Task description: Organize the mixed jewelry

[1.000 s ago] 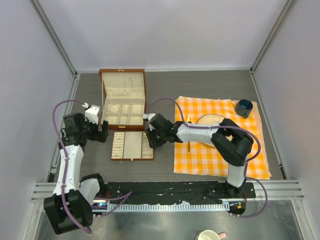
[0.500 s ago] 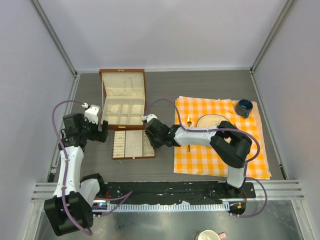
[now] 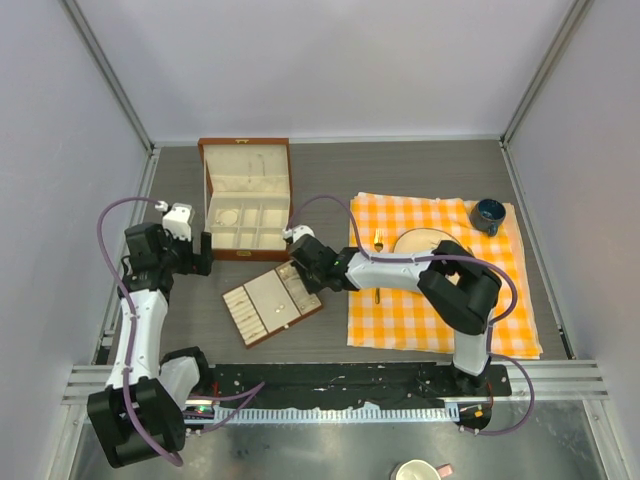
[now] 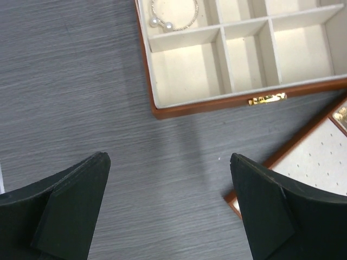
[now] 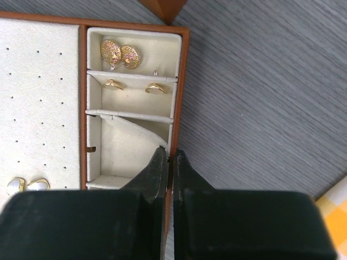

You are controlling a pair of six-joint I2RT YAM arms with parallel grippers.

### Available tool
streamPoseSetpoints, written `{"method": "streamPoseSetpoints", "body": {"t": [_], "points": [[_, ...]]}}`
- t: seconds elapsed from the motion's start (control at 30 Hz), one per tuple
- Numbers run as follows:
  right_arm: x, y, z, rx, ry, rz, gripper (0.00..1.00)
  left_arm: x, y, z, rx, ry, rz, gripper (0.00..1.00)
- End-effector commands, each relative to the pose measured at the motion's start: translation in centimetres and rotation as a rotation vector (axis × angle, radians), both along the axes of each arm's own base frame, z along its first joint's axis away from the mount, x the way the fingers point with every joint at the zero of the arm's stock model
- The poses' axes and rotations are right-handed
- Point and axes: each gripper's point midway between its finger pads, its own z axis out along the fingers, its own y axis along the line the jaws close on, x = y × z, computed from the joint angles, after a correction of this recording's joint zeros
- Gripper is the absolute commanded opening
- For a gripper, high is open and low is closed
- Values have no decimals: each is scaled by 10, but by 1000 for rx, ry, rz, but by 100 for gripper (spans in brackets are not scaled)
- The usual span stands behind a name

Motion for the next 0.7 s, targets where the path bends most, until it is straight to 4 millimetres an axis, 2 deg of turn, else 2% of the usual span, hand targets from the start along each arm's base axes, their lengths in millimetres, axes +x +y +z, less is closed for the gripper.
{"method": "streamPoseSetpoints", "body": {"t": [0.0,0.27,0.37,0.5,0.67], "points": [[-10,-23,7,-84,31,14,1,29,13,29,-10,-104,87,99],[-13,-24,33,-51,24,49,1,60,34,37,-13,-143,198,99],[-14,-23,43,-41,30,63,1,76,43,31,-16,-135,237,99],[-13,-20,68,-10,4,69,1,101,53,18,-36,-109,285,99],[-6,-24,88,10,-26,50,1,125,62,16,-73,-132,344,99]]}}
